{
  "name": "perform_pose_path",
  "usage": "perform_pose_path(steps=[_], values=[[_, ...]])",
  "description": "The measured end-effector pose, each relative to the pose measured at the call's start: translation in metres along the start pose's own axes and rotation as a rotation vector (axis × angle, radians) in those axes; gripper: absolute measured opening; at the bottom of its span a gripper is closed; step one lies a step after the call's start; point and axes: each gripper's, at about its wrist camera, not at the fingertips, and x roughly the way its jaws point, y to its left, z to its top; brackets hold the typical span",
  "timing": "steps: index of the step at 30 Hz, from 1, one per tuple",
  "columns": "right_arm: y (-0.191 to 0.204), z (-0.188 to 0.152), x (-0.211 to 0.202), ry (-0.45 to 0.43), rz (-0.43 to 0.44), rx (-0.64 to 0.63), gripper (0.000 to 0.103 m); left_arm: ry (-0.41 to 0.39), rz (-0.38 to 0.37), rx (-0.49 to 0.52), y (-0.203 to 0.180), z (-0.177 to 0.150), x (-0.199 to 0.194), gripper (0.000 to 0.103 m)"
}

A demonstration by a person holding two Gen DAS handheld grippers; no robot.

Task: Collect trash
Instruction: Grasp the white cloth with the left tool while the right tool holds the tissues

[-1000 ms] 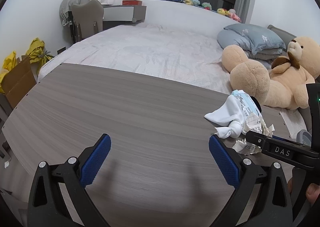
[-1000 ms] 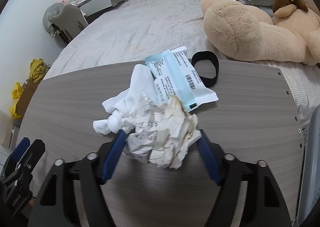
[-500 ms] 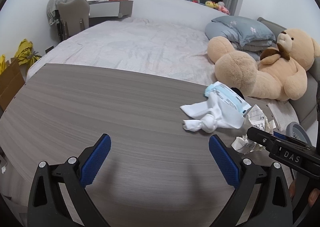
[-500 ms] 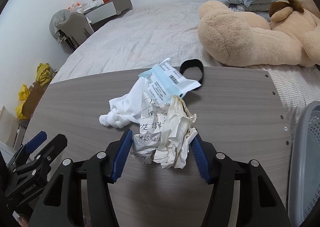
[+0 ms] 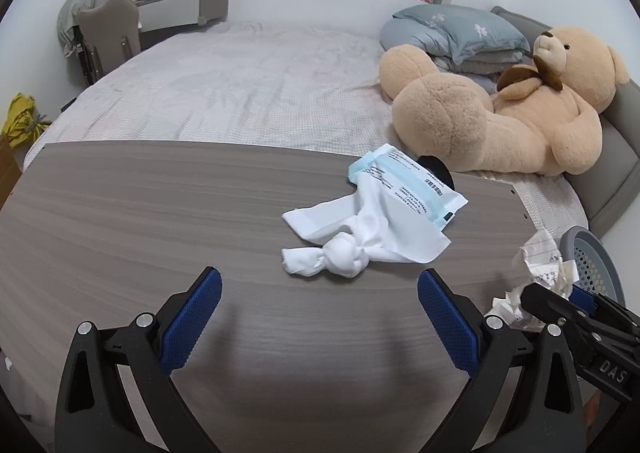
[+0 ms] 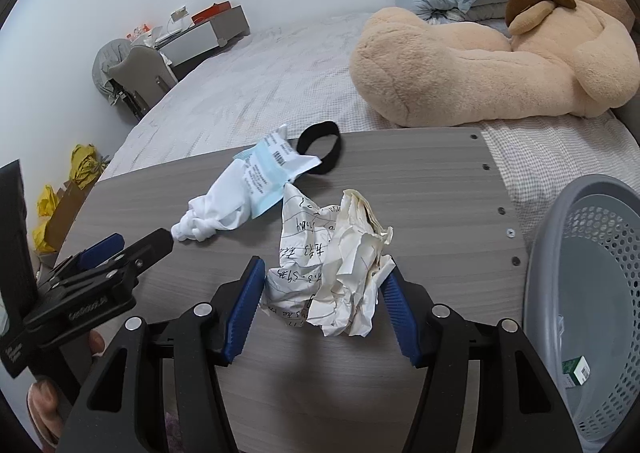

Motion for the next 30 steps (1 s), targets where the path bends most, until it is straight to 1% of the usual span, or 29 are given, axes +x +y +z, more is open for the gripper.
perform_pose_path(steps=[5,10,16,17,18,19,21,22,23,25,29,30], values=[[-0.012,-0.001,0.000,-0.013,0.011,0.019,0.057,0.028,0.012,0.001,-0.006,0.014,0.022,0.097],[-0.020,-0.002,0.005,-0.007,0.030,0.039,0.057,0.052,0.053,0.003,-0.010,0.021,0.045,0.097],[-0.030,-0.003,0.012,0.004,0.050,0.065,0.057,0.083,0.057,0.000,-0.014,0.024,0.064,0.095],[-0.032,-0.003,0.012,0.004,0.052,0.070,0.057,0.088,0.057,0.005,-0.016,0.024,0.065,0.094],[-0.034,-0.003,0.013,0.004,0.053,0.072,0.057,0.086,0.058,0.014,-0.018,0.025,0.066,0.089],[-0.035,-0.002,0.013,0.004,0.054,0.075,0.057,0.086,0.059,0.021,-0.019,0.025,0.066,0.086],[-0.038,-0.002,0.013,0.003,0.058,0.082,0.057,0.101,0.054,0.033,-0.022,0.024,0.068,0.071],[-0.039,-0.002,0.013,0.002,0.059,0.084,0.057,0.108,0.054,0.037,-0.023,0.024,0.070,0.070],[-0.040,-0.002,0.013,0.001,0.059,0.085,0.057,0.104,0.058,0.044,-0.023,0.024,0.069,0.065],[-0.039,-0.003,0.012,0.000,0.060,0.086,0.057,0.102,0.033,0.047,-0.024,0.023,0.067,0.056],[-0.040,-0.004,0.010,-0.001,0.059,0.087,0.057,0.107,0.004,0.034,-0.021,0.021,0.062,0.035],[-0.040,-0.005,0.010,-0.002,0.059,0.085,0.057,0.108,0.001,0.030,-0.020,0.020,0.060,0.034]])
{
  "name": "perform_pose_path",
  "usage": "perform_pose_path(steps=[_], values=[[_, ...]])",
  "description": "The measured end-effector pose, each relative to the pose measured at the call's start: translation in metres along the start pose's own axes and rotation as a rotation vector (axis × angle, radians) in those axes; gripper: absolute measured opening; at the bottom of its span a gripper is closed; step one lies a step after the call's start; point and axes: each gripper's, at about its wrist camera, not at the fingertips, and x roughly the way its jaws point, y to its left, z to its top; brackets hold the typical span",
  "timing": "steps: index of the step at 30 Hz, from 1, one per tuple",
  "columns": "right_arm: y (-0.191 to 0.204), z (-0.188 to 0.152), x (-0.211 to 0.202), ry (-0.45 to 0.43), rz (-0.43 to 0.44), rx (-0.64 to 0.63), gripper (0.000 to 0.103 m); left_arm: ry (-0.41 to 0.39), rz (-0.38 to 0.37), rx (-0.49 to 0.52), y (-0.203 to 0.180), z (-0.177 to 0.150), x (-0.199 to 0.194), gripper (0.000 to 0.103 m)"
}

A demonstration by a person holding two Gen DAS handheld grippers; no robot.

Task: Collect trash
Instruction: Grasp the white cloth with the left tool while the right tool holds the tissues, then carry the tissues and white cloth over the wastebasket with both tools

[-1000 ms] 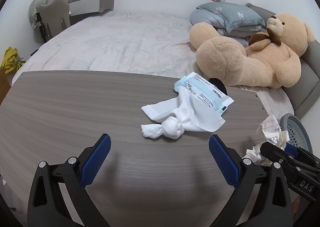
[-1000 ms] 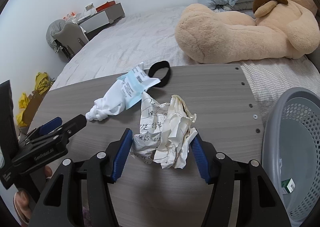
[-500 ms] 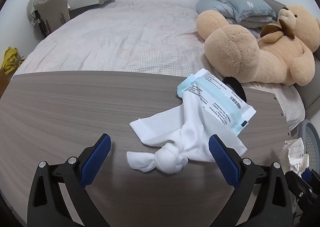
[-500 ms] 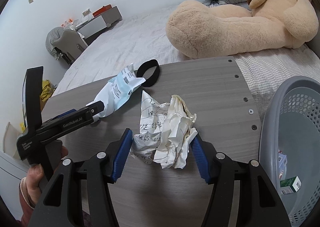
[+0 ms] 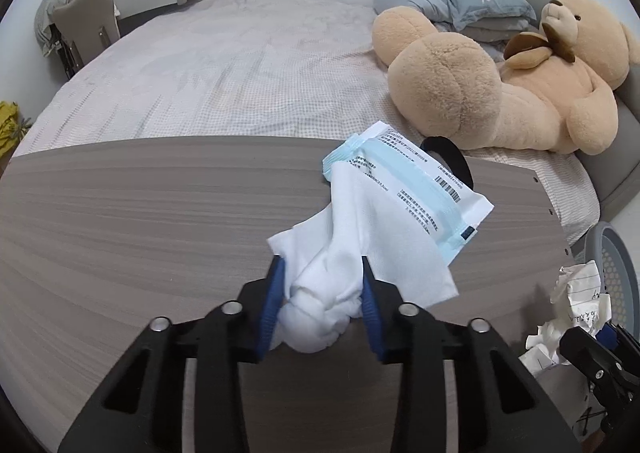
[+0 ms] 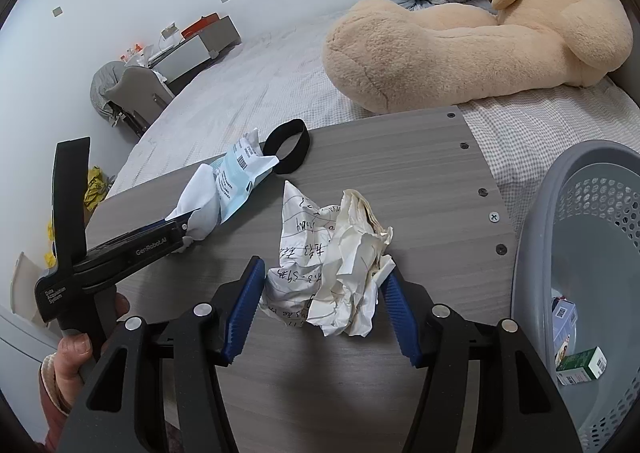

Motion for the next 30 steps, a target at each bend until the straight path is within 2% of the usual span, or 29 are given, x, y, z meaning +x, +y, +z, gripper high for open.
perform_pose_path(steps=[16,22,30], values=[[0.014,-0.012,-0.027,-0.030,0.015,-0.025,0.057,-0.086,0.037,0.024,-0.005,-0.038,-0.073,0.033],[0.018,-0.021,-0.051,-0.059,0.013,-0.045,0.057,-0.131,0.030,0.050,-0.022,-0.051,-0.100,0.033],[0.004,-0.040,-0.084,-0.085,-0.003,-0.037,0.057,-0.167,-0.016,0.098,-0.056,-0.066,-0.127,0.033]])
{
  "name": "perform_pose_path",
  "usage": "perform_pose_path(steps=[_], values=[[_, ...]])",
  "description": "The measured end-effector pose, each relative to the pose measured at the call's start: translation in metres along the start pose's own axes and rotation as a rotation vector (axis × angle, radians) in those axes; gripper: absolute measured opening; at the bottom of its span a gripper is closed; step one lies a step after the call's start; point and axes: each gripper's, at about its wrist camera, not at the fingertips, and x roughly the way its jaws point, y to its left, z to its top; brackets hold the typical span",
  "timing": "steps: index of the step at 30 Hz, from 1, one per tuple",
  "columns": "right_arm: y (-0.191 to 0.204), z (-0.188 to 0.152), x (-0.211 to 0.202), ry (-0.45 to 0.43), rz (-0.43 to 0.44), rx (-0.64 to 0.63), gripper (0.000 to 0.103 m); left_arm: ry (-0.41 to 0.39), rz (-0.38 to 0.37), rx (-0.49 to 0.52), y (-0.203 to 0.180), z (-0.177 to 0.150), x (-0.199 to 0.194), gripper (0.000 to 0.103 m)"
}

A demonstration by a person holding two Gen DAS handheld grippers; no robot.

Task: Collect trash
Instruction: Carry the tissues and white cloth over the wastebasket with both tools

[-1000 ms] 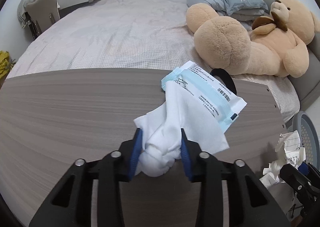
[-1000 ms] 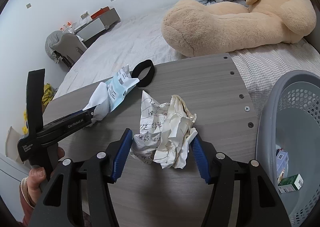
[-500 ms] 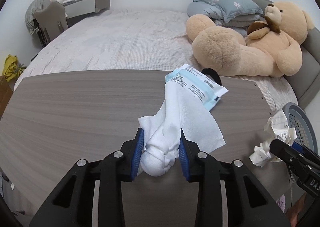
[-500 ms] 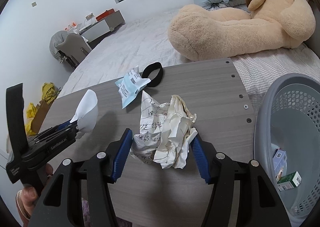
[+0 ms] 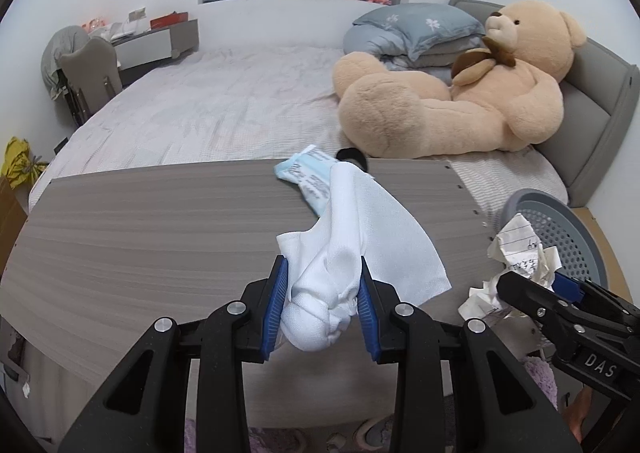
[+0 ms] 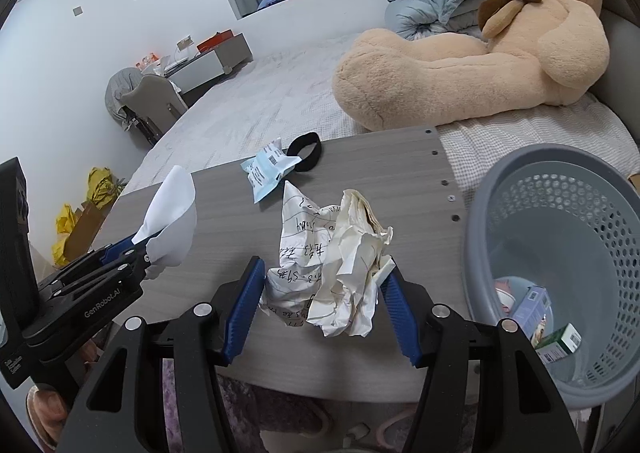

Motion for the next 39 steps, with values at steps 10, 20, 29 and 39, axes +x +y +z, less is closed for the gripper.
perform_pose_path(steps=[10,20,29,39], values=[[-0.035,-0.012,-0.045,-0.066,-0.049,0.033,0.057,-0.008,-0.069,0.085,-0.059,-0.006,-0.014,0.033],[-0.104,-0.018,-0.085,-0.136,-0.133,0.129,0.057,0.015,-0.152,0.209,-0.136,-0.006,-0.005,0.033],[-0.178,-0.024,-0.100,-0.142,-0.208,0.249,0.057,0.045,-0.217,0.281,-0.201,0.002,0.016,0.033],[-0.215,-0.032,-0.100,-0.095,-0.234,0.291,0.058,0.100,-0.235,0.332,-0.243,0.002,0.041,0.034]])
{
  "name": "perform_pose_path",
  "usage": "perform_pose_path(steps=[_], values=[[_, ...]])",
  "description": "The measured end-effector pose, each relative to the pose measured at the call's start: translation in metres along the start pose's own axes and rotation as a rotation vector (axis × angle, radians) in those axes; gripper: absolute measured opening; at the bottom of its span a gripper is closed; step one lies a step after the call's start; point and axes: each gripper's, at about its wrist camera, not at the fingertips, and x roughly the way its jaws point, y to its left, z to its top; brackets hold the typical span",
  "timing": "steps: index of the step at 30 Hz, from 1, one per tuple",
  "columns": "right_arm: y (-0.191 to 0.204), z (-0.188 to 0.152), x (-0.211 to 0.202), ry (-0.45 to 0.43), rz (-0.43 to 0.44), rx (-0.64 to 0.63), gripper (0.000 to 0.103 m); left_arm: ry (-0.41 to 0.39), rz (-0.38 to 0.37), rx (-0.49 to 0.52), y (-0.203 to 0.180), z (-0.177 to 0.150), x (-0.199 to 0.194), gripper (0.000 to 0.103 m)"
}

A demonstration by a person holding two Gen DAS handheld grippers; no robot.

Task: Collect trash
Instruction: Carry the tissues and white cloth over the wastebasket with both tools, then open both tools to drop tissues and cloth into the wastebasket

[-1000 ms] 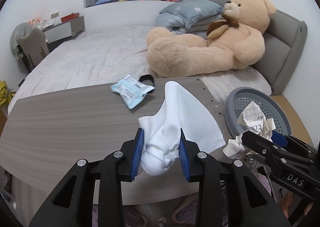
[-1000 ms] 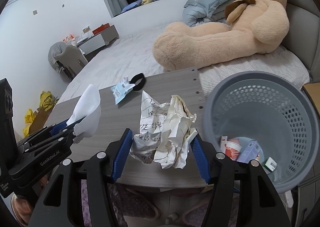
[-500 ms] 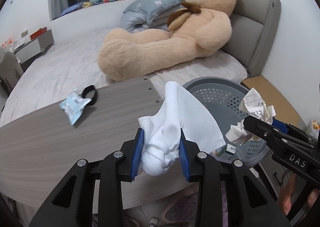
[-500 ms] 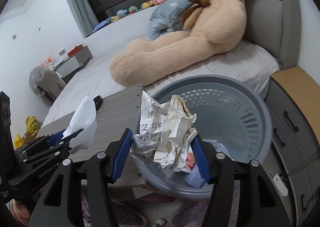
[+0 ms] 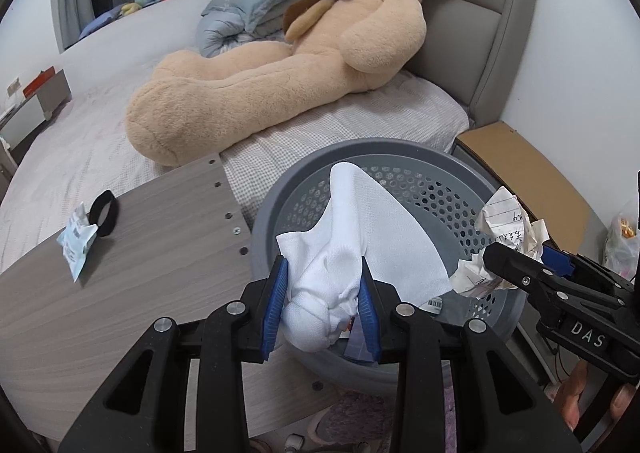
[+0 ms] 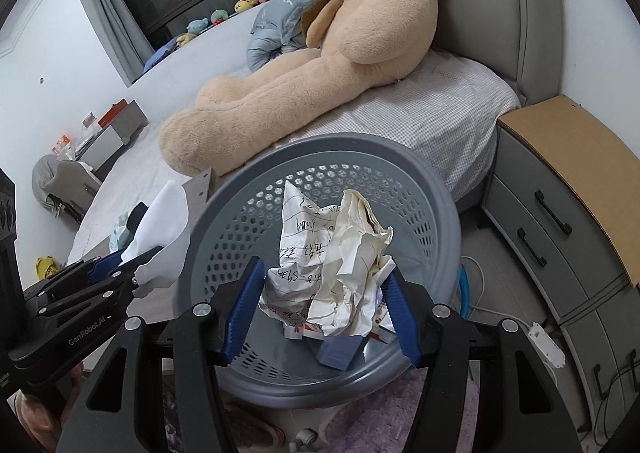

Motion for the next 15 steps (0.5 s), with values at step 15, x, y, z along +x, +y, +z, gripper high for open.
perform_pose_path(steps=[15], values=[[-0.015,0.017,0.014,0.006,0.003,-0.011,0.067,0.003,0.025,-0.007,-0.009,0.017,0.013,0.055]])
